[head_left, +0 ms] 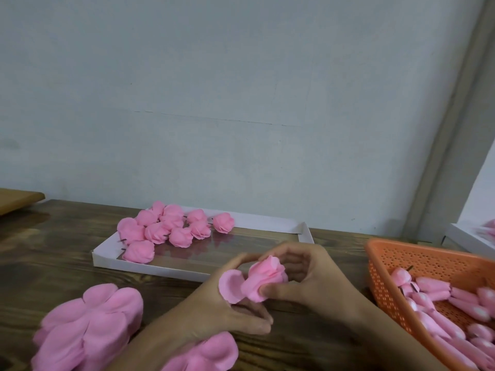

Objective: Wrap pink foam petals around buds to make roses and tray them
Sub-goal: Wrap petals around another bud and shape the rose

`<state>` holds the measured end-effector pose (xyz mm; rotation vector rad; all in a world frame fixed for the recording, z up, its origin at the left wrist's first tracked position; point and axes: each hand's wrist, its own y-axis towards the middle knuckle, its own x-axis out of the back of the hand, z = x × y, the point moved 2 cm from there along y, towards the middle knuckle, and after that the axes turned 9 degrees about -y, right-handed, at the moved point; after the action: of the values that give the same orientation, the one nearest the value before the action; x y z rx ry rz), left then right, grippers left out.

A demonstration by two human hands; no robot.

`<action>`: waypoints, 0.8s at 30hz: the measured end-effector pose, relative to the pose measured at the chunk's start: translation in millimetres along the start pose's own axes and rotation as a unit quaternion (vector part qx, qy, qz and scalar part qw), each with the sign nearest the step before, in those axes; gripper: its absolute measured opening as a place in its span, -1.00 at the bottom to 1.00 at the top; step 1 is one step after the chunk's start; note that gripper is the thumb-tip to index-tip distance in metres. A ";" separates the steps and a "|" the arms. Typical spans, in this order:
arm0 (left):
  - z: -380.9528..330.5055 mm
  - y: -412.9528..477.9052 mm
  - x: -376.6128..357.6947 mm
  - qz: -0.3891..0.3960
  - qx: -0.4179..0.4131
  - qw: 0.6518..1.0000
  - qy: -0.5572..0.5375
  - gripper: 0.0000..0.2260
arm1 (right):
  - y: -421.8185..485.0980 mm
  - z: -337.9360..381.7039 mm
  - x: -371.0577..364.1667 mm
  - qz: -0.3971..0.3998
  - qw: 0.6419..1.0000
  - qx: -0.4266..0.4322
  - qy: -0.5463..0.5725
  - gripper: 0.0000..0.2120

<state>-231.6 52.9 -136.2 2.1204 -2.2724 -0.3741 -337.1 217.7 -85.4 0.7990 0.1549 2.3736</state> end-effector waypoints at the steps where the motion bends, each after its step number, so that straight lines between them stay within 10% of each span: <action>1: -0.5 -1.8 2.8 0.002 -0.003 1.000 -0.017 -0.13 | 0.4 -1.0 3.0 -0.012 1.000 -0.001 0.015 -0.66; 14: -12.0 -1.1 22.0 -0.175 -0.136 0.963 -0.156 -0.78 | -4.0 -3.1 1.3 -0.029 0.993 -0.024 0.113 -0.71; 24: -18.4 -6.8 17.3 -0.034 -0.168 0.982 -0.085 -0.72 | -4.8 -4.7 -1.6 0.001 0.991 -0.026 0.133 -0.74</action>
<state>-223.2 32.5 -122.3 2.0632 -2.0353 -0.9020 -336.2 221.0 -91.4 0.4548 0.2014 2.4668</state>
